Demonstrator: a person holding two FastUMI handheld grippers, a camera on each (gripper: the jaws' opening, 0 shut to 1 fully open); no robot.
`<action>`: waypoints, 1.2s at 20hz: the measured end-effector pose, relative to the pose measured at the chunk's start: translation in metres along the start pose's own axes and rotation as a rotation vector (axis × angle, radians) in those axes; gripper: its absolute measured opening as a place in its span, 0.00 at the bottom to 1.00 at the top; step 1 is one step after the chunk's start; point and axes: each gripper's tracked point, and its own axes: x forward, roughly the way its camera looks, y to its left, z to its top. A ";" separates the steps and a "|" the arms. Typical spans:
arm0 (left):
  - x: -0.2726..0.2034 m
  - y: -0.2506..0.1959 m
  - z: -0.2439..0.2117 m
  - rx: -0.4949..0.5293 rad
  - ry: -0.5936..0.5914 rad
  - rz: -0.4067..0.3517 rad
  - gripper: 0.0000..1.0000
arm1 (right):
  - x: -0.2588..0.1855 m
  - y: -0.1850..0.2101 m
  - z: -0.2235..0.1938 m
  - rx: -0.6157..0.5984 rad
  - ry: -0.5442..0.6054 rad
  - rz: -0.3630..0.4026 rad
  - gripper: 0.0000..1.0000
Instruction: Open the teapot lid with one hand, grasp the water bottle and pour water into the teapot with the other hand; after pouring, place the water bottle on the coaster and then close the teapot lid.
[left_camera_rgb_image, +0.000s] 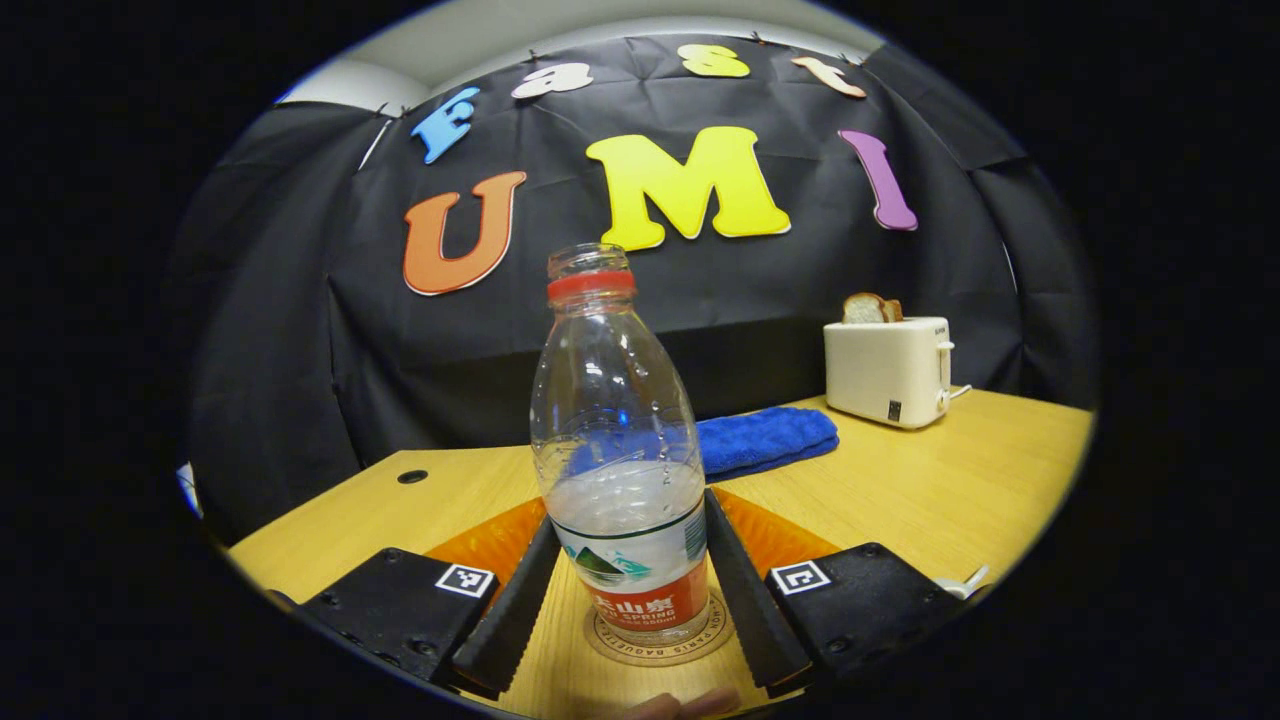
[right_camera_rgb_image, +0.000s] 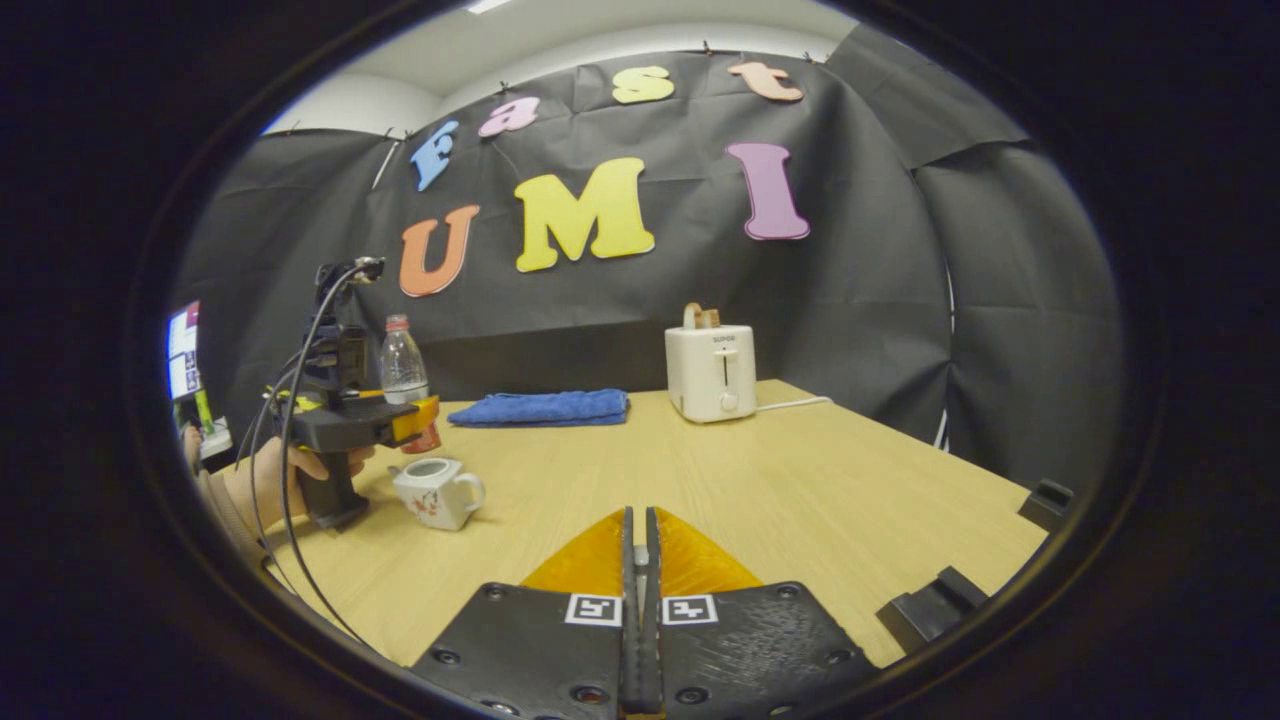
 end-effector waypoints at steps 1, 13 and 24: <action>0.000 -0.001 0.000 0.023 -0.004 -0.012 0.85 | -0.001 0.001 0.000 -0.003 -0.001 0.002 0.00; -0.007 -0.010 -0.008 -0.055 0.022 -0.061 0.88 | 0.002 0.004 -0.003 -0.005 0.008 0.007 0.00; -0.022 -0.006 -0.006 -0.122 0.019 -0.075 0.99 | 0.000 0.013 -0.007 -0.010 0.022 0.019 0.00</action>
